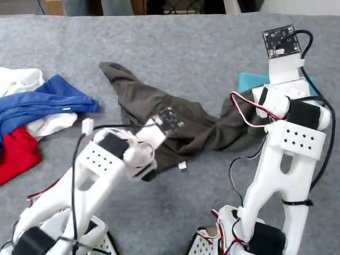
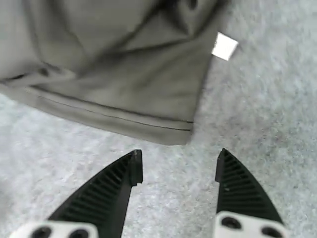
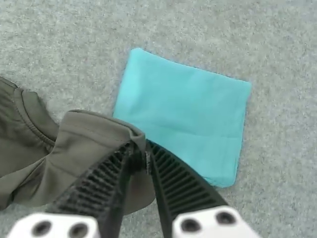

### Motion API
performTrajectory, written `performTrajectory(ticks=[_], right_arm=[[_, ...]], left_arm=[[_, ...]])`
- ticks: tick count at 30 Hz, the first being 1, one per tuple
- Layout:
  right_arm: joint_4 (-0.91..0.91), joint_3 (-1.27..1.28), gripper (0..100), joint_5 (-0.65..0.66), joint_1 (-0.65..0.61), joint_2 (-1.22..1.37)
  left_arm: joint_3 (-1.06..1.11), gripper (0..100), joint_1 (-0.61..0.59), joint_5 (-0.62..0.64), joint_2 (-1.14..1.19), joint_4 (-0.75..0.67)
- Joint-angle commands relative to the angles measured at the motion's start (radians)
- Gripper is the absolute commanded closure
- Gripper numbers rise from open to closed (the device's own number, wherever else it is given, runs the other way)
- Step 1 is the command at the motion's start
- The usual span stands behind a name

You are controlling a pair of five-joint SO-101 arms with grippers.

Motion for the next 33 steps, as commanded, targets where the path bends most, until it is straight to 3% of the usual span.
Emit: performTrajectory(ticks=[1,8,18,28,33], right_arm=[[-0.034,-0.007,98.5,0.003,0.006,0.001],[-0.041,-0.007,98.5,0.009,0.012,0.002],[-0.037,-0.008,98.5,0.009,0.012,0.001],[-0.035,-0.012,98.5,0.008,0.012,-0.005],[-0.034,-0.012,98.5,0.005,0.012,-0.005]], left_arm=[[0.019,74,0.045,0.012,0.049,-0.069],[0.039,74,0.062,0.011,0.123,-0.17],[0.031,74,-0.028,-0.032,0.281,-0.279],[0.031,74,-0.022,-0.029,0.344,-0.29],[0.036,81,-0.022,-0.034,0.35,-0.321]])
